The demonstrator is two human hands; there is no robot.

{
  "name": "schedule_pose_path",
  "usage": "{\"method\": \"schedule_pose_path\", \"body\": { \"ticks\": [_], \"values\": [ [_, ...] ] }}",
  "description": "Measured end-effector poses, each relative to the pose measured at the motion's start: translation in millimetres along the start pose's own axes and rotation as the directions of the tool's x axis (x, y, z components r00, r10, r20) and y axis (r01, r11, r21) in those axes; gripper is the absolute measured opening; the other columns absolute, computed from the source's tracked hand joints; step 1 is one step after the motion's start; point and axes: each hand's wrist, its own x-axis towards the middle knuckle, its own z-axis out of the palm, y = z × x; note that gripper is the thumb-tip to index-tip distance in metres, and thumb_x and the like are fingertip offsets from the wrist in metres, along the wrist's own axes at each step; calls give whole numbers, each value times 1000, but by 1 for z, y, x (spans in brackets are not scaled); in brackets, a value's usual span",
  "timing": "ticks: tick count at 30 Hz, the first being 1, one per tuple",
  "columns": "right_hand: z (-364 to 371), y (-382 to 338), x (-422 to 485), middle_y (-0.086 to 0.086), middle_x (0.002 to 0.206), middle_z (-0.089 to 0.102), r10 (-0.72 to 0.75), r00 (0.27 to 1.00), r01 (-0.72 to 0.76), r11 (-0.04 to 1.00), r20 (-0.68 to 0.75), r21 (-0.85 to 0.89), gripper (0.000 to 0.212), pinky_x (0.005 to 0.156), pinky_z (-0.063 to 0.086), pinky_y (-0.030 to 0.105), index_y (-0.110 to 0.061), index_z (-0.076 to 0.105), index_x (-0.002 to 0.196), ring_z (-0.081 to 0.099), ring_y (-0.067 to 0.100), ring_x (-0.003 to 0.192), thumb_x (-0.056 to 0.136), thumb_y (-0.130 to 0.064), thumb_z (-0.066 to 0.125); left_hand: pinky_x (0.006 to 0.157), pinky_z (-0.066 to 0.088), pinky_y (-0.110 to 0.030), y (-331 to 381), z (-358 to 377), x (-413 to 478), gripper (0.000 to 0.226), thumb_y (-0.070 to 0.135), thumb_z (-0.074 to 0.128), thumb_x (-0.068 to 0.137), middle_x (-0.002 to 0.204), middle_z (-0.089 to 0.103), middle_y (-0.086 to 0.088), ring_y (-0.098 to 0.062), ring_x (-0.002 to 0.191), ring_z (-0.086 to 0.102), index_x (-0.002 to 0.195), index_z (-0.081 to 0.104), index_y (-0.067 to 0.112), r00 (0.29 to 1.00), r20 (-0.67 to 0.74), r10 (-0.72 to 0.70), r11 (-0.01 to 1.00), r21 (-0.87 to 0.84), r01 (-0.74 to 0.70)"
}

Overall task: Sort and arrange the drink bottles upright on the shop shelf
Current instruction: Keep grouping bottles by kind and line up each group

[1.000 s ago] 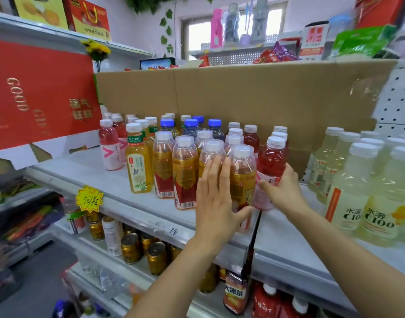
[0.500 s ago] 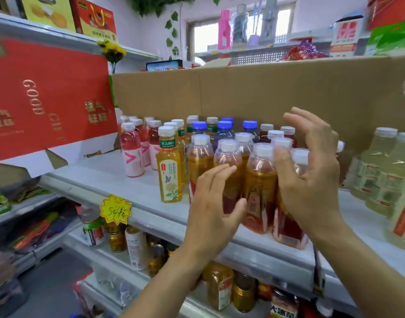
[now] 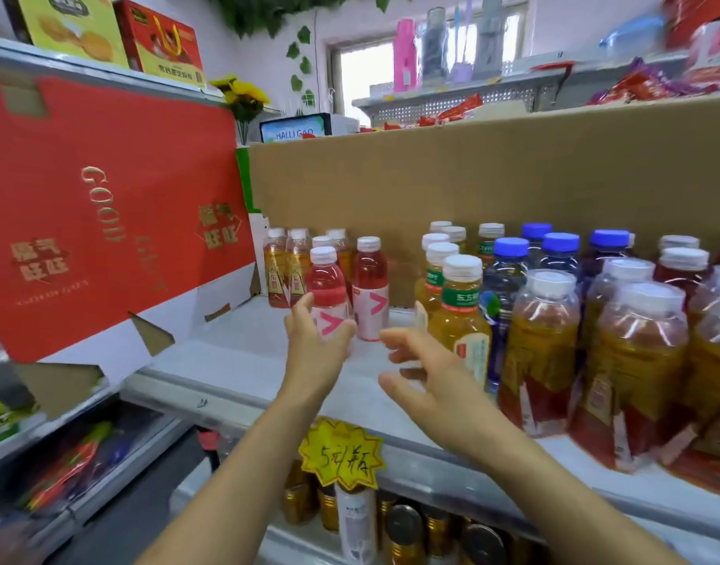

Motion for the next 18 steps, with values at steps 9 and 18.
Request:
{"method": "schedule_pose_path", "body": {
  "ticks": [9, 18],
  "values": [
    [59, 44, 68, 1, 148, 38, 361, 930, -363, 931, 68, 29, 82, 103, 41, 32, -25, 23, 151, 43, 13, 129, 85, -30, 72, 100, 45, -34, -28, -3, 65, 69, 51, 67, 88, 141, 50, 1, -20, 129, 51, 145, 37, 26, 967, 231, -107, 975, -166, 147],
    [95, 52, 117, -9, 118, 61, 354, 928, -294, 888, -117, 355, 83, 86, 51, 21, -27, 36, 137, 60, 0, 103, 72, -19, 87, 73, 54, -27, -51, -27, 80, 47, 63, 36, 99, 97, 73, 6, -13, 92, 69, 105, 68, 30, 945, 287, -159, 973, -115, 198]
  ]
}}
